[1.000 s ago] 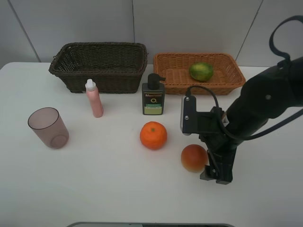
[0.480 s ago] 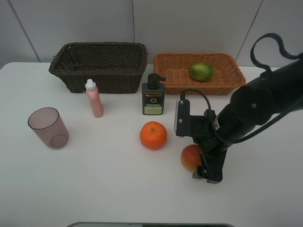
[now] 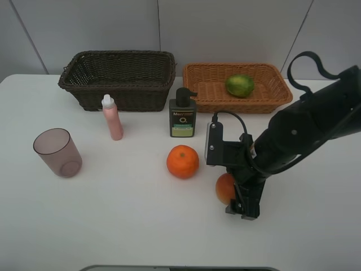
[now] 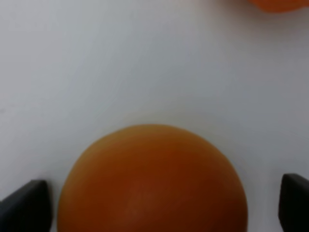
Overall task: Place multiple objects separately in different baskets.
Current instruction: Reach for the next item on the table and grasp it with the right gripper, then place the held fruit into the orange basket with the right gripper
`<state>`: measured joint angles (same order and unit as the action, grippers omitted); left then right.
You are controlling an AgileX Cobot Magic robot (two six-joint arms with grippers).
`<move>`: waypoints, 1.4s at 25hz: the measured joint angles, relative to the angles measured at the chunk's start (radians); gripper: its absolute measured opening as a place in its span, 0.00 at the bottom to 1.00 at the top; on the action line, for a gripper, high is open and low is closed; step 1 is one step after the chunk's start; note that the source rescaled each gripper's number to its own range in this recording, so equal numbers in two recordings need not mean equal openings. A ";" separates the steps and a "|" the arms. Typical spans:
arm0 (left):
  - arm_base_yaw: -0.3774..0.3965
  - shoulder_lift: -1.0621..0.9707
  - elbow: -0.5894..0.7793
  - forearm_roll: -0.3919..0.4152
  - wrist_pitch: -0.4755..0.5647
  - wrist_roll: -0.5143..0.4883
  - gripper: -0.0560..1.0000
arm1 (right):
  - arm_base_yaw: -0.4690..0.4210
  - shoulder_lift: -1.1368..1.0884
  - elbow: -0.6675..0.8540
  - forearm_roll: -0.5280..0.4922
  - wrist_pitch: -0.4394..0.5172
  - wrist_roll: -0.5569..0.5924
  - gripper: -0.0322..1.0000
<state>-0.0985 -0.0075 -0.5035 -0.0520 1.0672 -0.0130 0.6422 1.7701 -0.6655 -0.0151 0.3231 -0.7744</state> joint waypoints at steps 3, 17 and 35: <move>0.000 0.000 0.000 0.000 0.000 0.000 1.00 | 0.001 0.006 0.000 0.008 0.001 0.000 0.79; 0.000 0.000 0.000 0.000 0.000 0.000 1.00 | 0.001 0.010 0.000 0.015 0.005 0.000 0.39; 0.000 0.000 0.000 0.000 0.000 0.000 1.00 | 0.001 0.011 -0.027 0.015 0.055 0.000 0.39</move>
<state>-0.0985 -0.0075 -0.5035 -0.0520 1.0672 -0.0130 0.6430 1.7815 -0.6921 0.0000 0.3777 -0.7744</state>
